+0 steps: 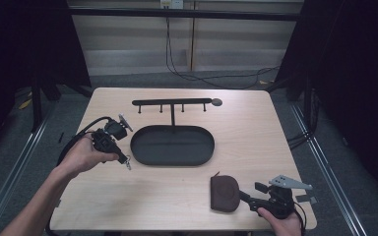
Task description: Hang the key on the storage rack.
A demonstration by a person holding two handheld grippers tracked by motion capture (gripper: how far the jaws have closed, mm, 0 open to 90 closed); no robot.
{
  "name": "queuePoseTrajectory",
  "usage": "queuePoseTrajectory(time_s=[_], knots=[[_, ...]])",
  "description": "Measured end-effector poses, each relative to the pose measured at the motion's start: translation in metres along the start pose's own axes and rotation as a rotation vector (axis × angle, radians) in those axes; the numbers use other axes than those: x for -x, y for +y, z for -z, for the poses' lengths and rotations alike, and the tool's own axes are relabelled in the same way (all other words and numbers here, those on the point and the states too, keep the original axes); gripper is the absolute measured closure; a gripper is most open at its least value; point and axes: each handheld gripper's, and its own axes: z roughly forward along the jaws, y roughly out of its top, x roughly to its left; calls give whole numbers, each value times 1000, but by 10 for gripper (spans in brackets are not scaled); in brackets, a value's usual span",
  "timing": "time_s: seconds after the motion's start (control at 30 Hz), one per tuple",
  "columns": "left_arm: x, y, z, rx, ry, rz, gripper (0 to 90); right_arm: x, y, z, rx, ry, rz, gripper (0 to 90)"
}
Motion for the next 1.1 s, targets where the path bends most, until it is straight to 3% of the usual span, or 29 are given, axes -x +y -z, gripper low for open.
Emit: queuePoseTrajectory(time_s=[0.3, 0.53, 0.93, 1.1], knots=[[-5, 3, 18, 0, 27, 14, 892, 0, 0, 0, 0, 2, 0, 266], [-3, 12, 32, -13, 44, -23, 891, 0, 0, 0, -1, 0, -2, 265], [-5, 25, 46, -18, 56, 0, 892, 0, 0, 0, -1, 6, -2, 264], [-6, 34, 52, -19, 60, -10, 892, 1, 0, 0, -1, 6, -4, 263]])
